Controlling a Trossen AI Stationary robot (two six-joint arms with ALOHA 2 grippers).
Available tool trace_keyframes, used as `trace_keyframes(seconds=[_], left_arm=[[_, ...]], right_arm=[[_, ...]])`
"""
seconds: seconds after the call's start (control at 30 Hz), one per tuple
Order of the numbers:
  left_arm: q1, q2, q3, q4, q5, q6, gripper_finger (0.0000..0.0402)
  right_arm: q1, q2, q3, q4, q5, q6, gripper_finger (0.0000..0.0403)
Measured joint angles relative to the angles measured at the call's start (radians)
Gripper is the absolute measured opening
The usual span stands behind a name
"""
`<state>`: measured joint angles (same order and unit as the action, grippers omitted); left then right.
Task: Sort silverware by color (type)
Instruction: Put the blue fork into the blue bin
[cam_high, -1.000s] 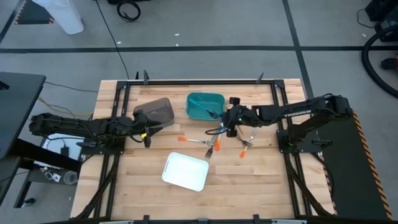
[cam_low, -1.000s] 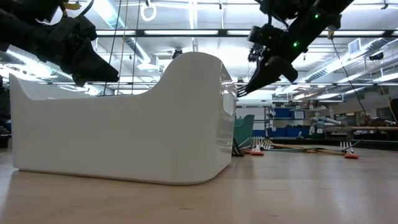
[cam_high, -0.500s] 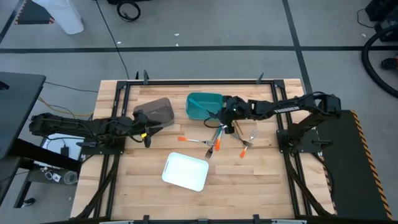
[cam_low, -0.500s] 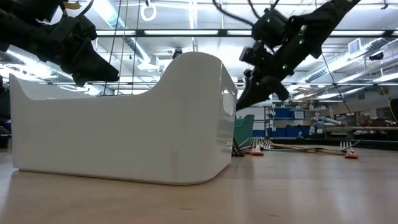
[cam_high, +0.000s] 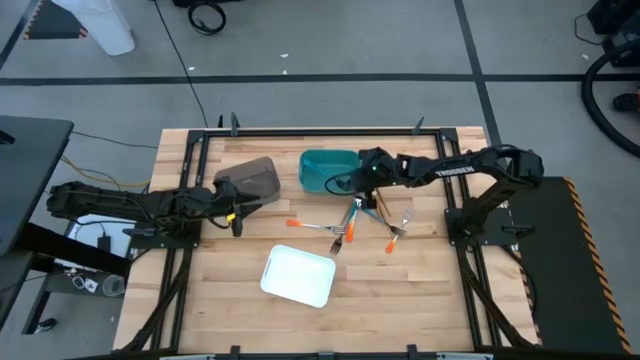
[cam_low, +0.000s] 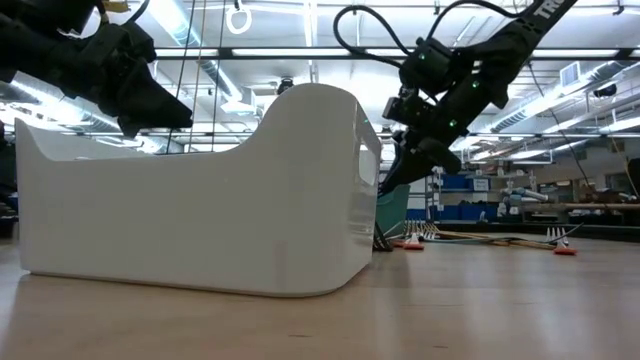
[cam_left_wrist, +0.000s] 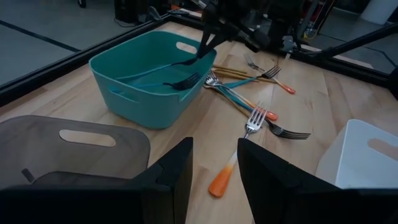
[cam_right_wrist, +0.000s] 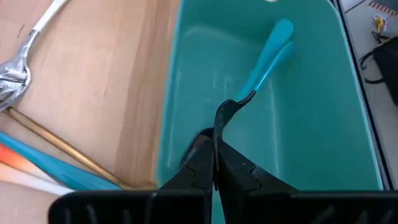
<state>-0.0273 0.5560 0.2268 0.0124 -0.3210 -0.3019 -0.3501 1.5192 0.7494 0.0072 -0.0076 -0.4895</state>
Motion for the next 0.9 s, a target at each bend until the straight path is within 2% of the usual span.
trace_keyframes(seconds=[0.2,0.5,0.63,0.9], left_arm=[[0.0,0.0,0.0,0.0,0.0,0.002,0.0134],[0.0,0.0,0.0,0.0,0.0,0.002,0.0134],[0.0,0.0,0.0,0.0,0.0,0.002,0.0134],[0.0,0.0,0.0,-0.001,0.0,0.002,0.0134]], right_arm=[[-0.006,0.0,0.0,-0.008,-0.02,0.015,0.0025],[-0.006,-0.003,0.006,-0.015,0.011,0.028,0.0078],[-0.006,-0.003,0.055,-0.089,0.016,0.052,0.0091],[-0.003,-0.003,0.156,-0.261,0.074,0.09,0.0092]])
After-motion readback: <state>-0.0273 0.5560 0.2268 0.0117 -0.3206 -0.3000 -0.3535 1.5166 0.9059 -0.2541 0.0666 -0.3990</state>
